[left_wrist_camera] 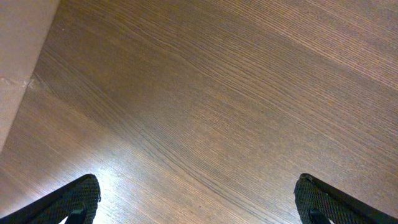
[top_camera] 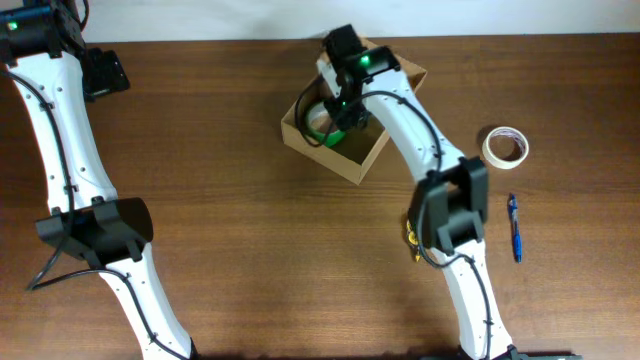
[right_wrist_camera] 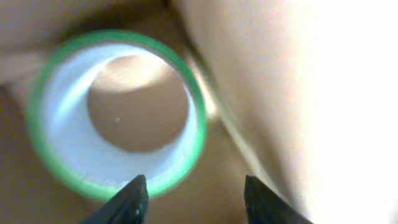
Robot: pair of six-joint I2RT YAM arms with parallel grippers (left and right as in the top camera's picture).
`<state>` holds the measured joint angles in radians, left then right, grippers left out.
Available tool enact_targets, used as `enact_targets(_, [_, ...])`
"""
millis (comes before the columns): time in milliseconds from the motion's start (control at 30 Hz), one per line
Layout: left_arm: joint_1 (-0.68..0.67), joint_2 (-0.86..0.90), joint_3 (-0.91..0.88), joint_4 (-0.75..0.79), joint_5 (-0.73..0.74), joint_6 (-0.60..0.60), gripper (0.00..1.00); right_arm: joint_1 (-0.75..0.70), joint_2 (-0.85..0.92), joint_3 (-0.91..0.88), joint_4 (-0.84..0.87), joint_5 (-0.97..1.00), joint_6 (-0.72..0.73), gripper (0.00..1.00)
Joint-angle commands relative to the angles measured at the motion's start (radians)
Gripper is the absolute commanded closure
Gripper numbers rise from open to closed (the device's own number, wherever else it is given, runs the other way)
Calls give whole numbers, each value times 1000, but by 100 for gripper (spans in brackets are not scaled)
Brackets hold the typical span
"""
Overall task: Pack container
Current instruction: 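Open the right gripper and lift it out of the box, then grasp the white masking tape roll by its rim with the right gripper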
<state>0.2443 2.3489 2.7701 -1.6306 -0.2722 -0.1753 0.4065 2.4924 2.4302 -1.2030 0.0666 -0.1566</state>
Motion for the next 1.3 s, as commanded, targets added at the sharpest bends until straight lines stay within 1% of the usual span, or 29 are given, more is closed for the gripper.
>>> enact_targets(0, [3, -9, -8, 2, 4, 5, 0, -1, -226, 10, -2, 74, 0, 46])
enact_targets(200, [3, -9, -7, 2, 4, 5, 0, -39, -417, 10, -47, 147, 2, 45])
enact_targets(267, [3, -9, -7, 2, 4, 5, 0, -89, -462, 8, -80, 180, 14, 45])
enact_targets(333, [3, -9, -8, 2, 4, 5, 0, -167, -493, -10, -119, 180, 23, 41])
enact_targets(367, [3, -9, -8, 2, 4, 5, 0, -204, -503, -25, -127, 180, 40, 40])
enact_targets(467, [3, -9, -8, 2, 4, 5, 0, -366, -533, -131, -149, 115, 60, 40])
enact_targets(600, [3, -9, -7, 2, 4, 5, 0, -559, -537, -337, -106, 32, 68, 39])
enact_targets(700, [3, -9, -8, 2, 4, 5, 0, -661, -523, -482, -58, 6, 113, 39])
enact_targets(767, [3, -9, -8, 2, 4, 5, 0, -712, -503, -551, -29, -36, 117, 39])
enact_targets(867, [3, -9, -8, 2, 4, 5, 0, -756, -463, -606, -10, -58, 148, 39])
enact_targets(933, [3, -9, -8, 2, 4, 5, 0, -768, -424, -613, -6, -64, 162, 39])
enact_targets(1200, [3, -9, -8, 2, 4, 5, 0, -765, -325, -613, 55, -120, 169, 39])
enact_targets(1267, [3, -9, -7, 2, 4, 5, 0, -765, -309, -613, 80, -124, 189, 39])
